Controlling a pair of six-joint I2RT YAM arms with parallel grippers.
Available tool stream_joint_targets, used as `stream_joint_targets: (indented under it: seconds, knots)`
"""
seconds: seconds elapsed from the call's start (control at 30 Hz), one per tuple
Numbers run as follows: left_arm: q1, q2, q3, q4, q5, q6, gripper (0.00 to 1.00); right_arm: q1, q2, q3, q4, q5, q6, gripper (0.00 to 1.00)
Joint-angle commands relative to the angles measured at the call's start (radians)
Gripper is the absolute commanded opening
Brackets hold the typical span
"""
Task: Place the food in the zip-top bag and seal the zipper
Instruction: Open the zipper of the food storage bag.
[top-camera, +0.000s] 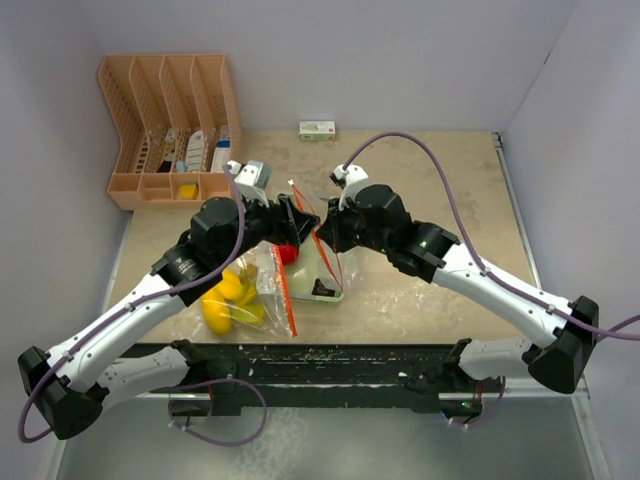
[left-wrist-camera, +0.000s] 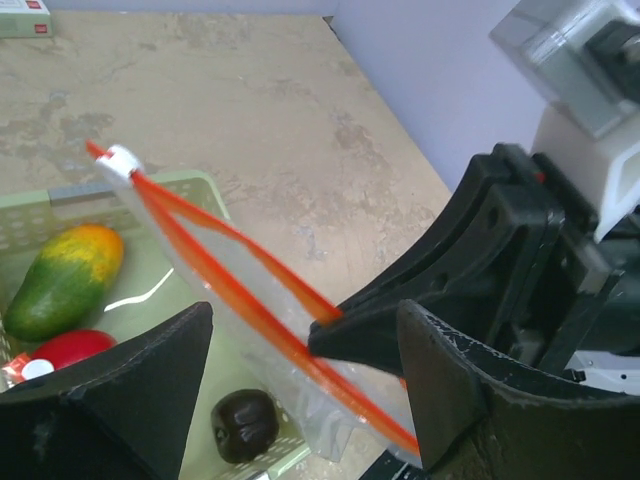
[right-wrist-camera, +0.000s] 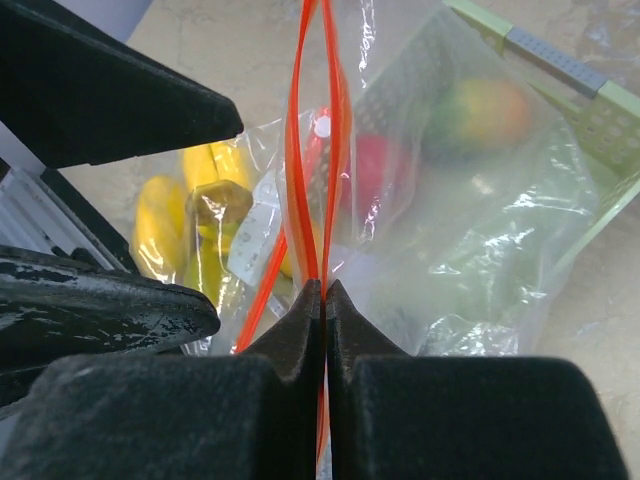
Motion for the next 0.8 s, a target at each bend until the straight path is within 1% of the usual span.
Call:
stream_joint_targets:
  seconds: [0.0, 0.13, 0.23, 0.47, 0.67, 0.77]
  knots:
    - [0.001, -0.005, -0.007, 0.122, 0.027, -0.042, 0.73, 0.027, -0.005, 0.048, 0.042, -0.001, 0.002, 0.0]
    - [0.001, -0.017, -0.036, 0.125, 0.006, -0.044, 0.62, 0.032, -0.022, 0.042, 0.044, 0.008, 0.007, 0.0]
    - [0.002, -0.04, -0.053, 0.109, 0.002, -0.048, 0.57, 0.031, -0.038, 0.037, 0.045, 0.031, 0.014, 0.0]
    - [0.001, -0.103, -0.085, 0.065, -0.045, -0.054, 0.55, 0.032, -0.056, 0.048, 0.05, 0.007, 0.016, 0.0]
    - [0.002, -0.085, -0.092, 0.087, -0.069, -0.066, 0.6, 0.045, -0.052, 0.063, 0.049, -0.04, 0.005, 0.0]
    - [0.001, -0.06, -0.092, 0.114, -0.059, -0.074, 0.6, 0.057, -0.056, 0.067, 0.049, -0.04, 0.003, 0.0]
